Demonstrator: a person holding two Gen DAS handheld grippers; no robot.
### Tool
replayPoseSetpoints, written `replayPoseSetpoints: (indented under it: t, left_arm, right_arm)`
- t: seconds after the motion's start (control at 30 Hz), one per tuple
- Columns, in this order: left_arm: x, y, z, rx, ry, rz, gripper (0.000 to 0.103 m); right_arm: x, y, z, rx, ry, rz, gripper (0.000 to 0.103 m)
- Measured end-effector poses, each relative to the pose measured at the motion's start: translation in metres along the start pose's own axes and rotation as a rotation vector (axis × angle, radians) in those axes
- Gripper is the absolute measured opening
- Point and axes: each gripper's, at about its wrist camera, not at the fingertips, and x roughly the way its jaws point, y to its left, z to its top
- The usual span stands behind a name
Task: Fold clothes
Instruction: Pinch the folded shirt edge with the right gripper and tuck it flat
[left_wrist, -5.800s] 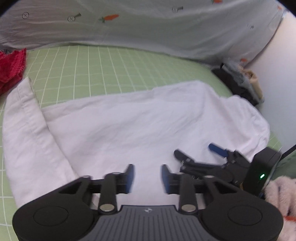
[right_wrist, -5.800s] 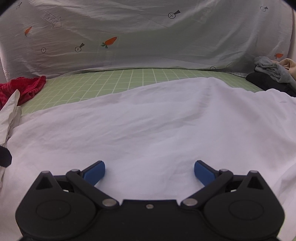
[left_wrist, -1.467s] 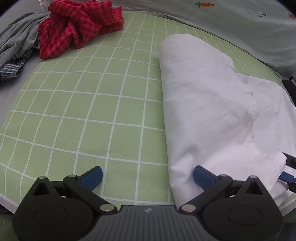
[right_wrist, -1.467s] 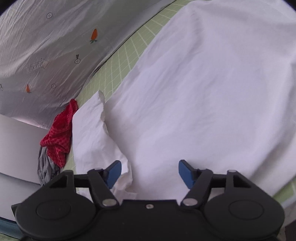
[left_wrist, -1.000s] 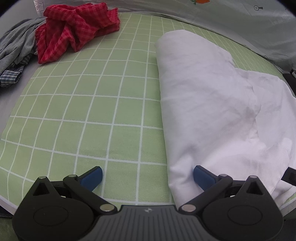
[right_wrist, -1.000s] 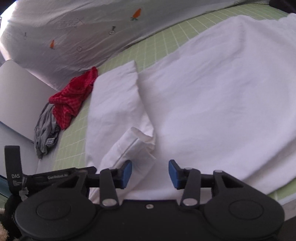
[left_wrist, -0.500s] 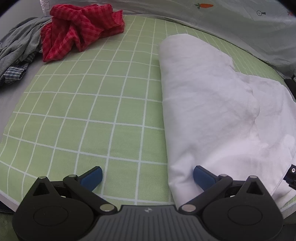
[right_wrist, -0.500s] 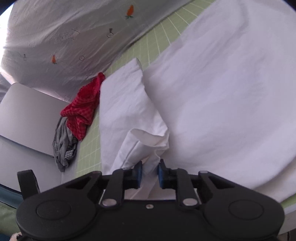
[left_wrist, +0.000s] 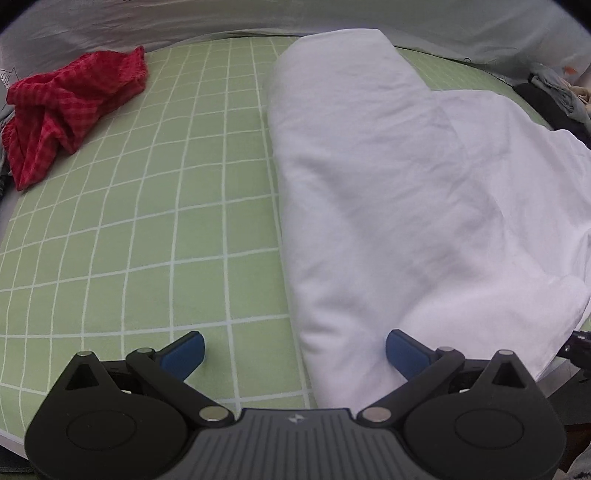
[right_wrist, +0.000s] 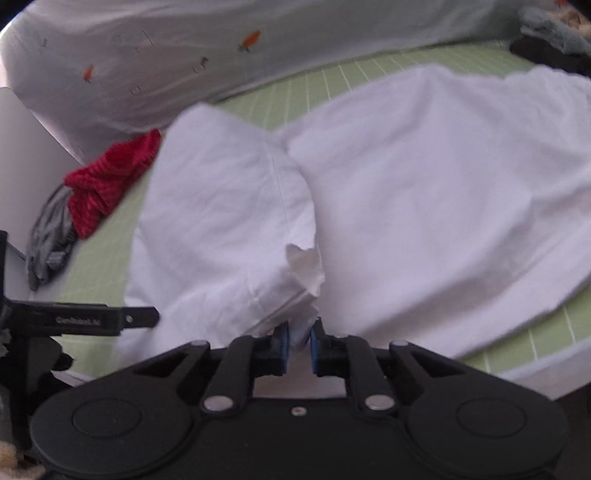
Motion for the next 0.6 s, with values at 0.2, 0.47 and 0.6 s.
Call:
replayPoseSetpoints:
  t: [0.2,0.47,0.6]
  left_arm:
    - [0.001,0.006,0.006,-0.053,0.025,-0.021,0.103]
    - [-0.011,0.021,0.019,-0.111,-0.029,-0.001,0.103]
    - [-0.014,0.026,0.032,-0.137,-0.051,0.009,0.103]
  right_arm:
    - [-0.017,0.003,0.012,0.009,-0.07,-0.014,0.035]
    - [-0.027,-0.024,0.041,0.149,-0.161,-0.058,0.064]
    - [-0.014,-0.025,0.059,0.16,-0.147,-0.027,0.089]
